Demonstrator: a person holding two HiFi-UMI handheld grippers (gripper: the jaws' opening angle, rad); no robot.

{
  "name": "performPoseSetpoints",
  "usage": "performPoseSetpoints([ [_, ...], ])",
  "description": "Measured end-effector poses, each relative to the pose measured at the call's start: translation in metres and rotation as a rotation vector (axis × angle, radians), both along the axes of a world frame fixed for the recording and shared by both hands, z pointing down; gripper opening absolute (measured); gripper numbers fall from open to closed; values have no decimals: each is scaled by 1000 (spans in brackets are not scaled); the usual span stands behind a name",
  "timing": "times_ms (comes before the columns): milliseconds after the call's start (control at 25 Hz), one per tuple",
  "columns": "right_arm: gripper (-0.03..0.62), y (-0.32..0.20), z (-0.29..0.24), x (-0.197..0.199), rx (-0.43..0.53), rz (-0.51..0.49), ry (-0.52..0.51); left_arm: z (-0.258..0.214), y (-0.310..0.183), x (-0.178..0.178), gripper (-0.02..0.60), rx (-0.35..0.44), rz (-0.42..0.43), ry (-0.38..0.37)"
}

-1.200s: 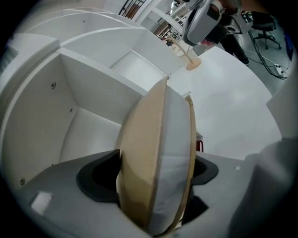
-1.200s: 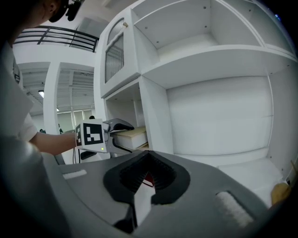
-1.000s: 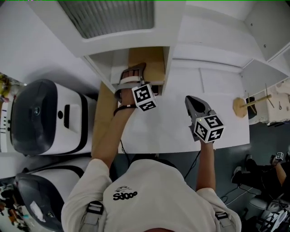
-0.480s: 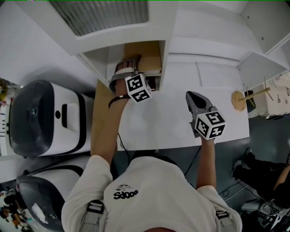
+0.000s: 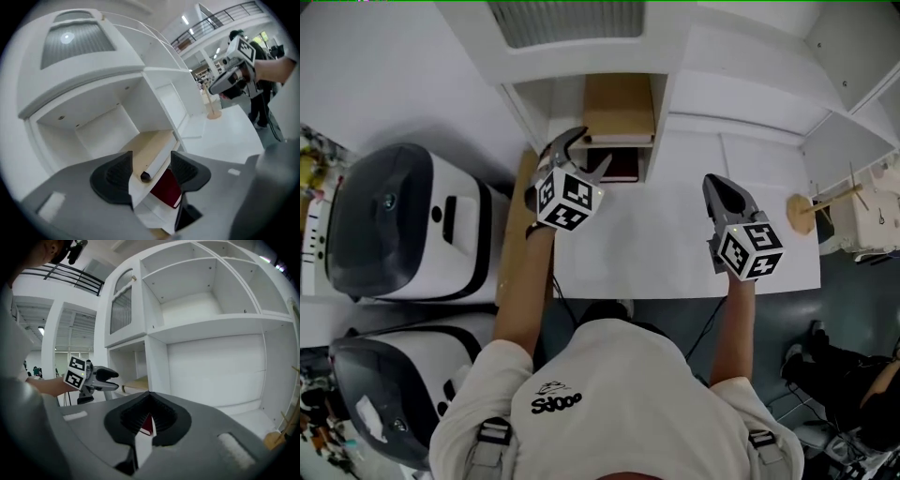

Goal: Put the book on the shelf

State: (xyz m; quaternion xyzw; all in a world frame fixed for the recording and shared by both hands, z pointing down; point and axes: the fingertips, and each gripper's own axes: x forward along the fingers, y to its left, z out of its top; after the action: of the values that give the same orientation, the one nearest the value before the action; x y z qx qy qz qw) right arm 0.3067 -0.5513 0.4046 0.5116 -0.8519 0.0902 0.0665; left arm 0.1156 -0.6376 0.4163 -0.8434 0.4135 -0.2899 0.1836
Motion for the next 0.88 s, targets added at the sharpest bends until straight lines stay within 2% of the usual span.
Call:
performPoseSetpoints([
  [120, 2, 4, -18, -3, 54, 13, 16, -15, 17, -23, 219, -15, -47, 151],
  [280, 2, 9, -33, -12, 113, 18, 92, -32, 37, -51, 120, -35, -89, 350],
  [360, 2, 13, -40, -18, 135, 10, 105, -42, 51, -61, 24, -35, -95, 427],
  [400, 2, 15, -44, -21, 148, 6, 106, -49, 58, -65, 17, -29, -89, 455],
  [600, 2, 21, -68, -31, 225, 19, 114, -73, 89, -70, 17, 20, -37, 509],
  [880, 2, 31, -81, -56, 260, -45, 150, -92, 108, -68, 17, 89, -17, 487],
])
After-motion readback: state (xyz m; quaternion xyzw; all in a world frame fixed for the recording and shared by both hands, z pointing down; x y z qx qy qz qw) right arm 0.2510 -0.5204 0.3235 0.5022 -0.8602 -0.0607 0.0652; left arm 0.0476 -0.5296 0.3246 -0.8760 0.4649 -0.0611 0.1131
